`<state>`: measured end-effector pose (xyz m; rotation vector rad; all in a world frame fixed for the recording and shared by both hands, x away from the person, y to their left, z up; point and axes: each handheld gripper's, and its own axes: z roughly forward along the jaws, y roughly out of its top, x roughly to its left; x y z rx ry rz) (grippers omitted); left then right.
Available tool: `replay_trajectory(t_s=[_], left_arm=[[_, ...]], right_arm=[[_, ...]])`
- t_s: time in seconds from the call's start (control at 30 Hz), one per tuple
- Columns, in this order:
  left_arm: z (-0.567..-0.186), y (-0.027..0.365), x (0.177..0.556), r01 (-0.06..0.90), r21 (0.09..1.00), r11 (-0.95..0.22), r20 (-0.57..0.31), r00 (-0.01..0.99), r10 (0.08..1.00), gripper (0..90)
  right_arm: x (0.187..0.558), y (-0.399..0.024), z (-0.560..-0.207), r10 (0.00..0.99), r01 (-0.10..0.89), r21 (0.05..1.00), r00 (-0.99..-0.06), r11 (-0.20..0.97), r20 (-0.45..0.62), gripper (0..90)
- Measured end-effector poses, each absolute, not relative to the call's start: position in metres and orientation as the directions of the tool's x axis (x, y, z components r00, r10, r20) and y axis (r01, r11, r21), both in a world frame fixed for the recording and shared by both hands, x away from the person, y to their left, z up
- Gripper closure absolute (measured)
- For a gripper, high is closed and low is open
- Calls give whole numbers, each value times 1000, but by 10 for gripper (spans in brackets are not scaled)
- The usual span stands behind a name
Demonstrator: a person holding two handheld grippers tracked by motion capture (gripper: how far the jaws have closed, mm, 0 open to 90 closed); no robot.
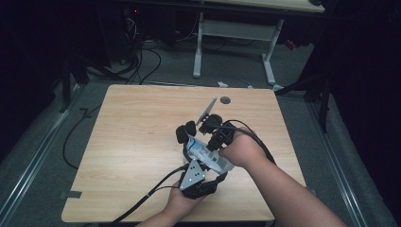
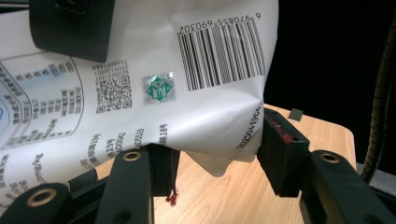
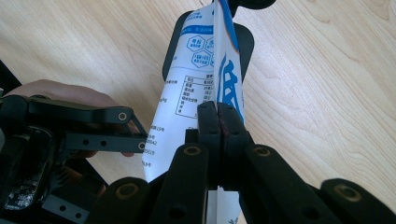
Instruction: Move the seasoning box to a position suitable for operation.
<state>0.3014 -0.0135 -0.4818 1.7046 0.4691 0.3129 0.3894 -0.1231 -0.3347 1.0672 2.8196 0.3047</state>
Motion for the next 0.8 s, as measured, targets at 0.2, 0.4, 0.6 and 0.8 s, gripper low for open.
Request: replay_trajectory(t_s=[0.2, 0.4, 0.6, 0.8], left_arm=[[-487, -12, 300, 133, 980, -147, -49, 881, 472, 528], [-491, -10, 299, 134, 979, -154, -46, 880, 472, 529], [-494, -7, 298, 135, 979, -154, -47, 880, 473, 530], [-499, -7, 297, 140, 977, -161, -49, 882, 469, 529]], right_arm=[[388, -125, -336, 666, 644, 222, -746, 732, -30, 897], [387, -126, -337, 669, 650, 218, -743, 728, -16, 898], [387, -126, -338, 665, 648, 213, -747, 731, -9, 898], [386, -127, -340, 665, 650, 208, -747, 731, -3, 898]])
